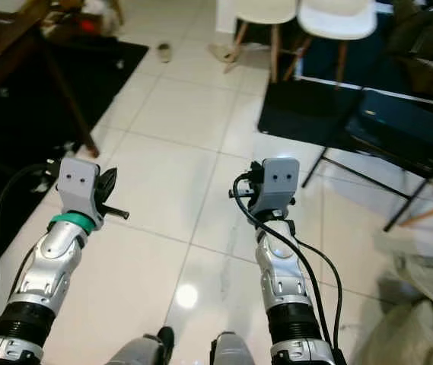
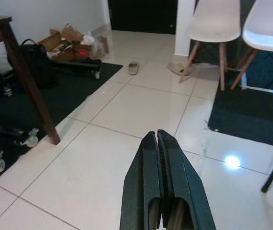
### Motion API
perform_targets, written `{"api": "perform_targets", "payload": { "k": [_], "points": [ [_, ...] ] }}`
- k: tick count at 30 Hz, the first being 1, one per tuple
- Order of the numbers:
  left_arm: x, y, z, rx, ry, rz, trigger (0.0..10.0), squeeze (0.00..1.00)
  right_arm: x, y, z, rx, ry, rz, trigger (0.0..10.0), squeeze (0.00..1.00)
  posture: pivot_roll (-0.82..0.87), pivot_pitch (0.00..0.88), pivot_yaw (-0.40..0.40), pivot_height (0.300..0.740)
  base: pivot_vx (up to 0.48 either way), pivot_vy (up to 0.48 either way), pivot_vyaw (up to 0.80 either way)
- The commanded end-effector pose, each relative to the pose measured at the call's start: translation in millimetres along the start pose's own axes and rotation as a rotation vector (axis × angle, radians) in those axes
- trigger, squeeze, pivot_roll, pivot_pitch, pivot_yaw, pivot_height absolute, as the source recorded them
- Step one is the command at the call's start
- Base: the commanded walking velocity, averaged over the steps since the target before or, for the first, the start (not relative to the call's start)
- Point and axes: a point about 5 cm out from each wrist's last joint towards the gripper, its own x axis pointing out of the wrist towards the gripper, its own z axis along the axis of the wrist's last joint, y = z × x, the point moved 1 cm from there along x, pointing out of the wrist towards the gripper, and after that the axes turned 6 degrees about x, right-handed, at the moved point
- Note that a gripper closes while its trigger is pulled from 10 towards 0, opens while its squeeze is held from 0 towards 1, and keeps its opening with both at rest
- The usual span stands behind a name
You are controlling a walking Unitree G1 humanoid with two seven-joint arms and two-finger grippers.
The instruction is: Setting the table
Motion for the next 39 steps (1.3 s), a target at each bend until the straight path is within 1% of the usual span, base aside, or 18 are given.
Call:
{"api": "perform_targets", "payload": {
  "k": [1,11,23,26,31,33,36,39],
  "points": [
    [-3.5,-0.1,-5,0.004,0.023,0.000,10.0,0.00,-2.8,-2.9,-3,0.015,0.015,-0.015,10.0,0.00,-0.10,0.102,0.059,0.740,0.000,0.000,0.79],
    [-3.2,-0.6,-4,0.006,0.024,-0.001,10.0,0.00,-2.7,-2.4,-3,0.017,0.015,-0.013,10.0,0.00,-0.09,0.103,0.062,0.740,0.000,0.000,0.79],
    [-2.3,3.2,-8,0.004,0.044,0.015,10.0,0.00,-0.2,1.7,-5,0.010,0.024,0.003,10.0,0.00,-0.09,0.093,0.063,0.740,0.000,0.000,0.79],
    [-5.4,3.6,-12,0.002,0.059,0.036,10.0,0.00,-0.3,4.9,-4,-0.031,0.018,0.036,10.0,0.00,-0.09,0.084,0.058,0.740,0.000,0.000,0.79],
    [-6.0,4.5,-14,0.002,0.061,0.047,10.0,0.00,-0.1,4.9,-4,-0.039,0.015,0.041,10.0,0.00,-0.09,0.077,0.054,0.740,0.000,0.000,0.79],
    [-5.1,9.6,-12,0.002,0.051,0.084,10.0,0.00,4.4,2.6,4,-0.075,-0.010,0.058,10.0,0.00,-0.08,0.060,0.040,0.740,0.000,0.000,0.79],
    [-4.0,11.9,-10,0.001,0.042,0.098,10.0,0.00,6.7,1.6,8,-0.092,-0.023,0.066,10.0,0.00,-0.08,0.057,0.036,0.740,0.000,0.000,0.79],
    [-0.7,15.8,-4,0.000,0.018,0.117,10.0,0.00,11.0,1.5,16,-0.109,-0.047,0.083,10.0,0.00,-0.08,0.050,0.029,0.740,0.000,0.000,0.79]
  ]
}}
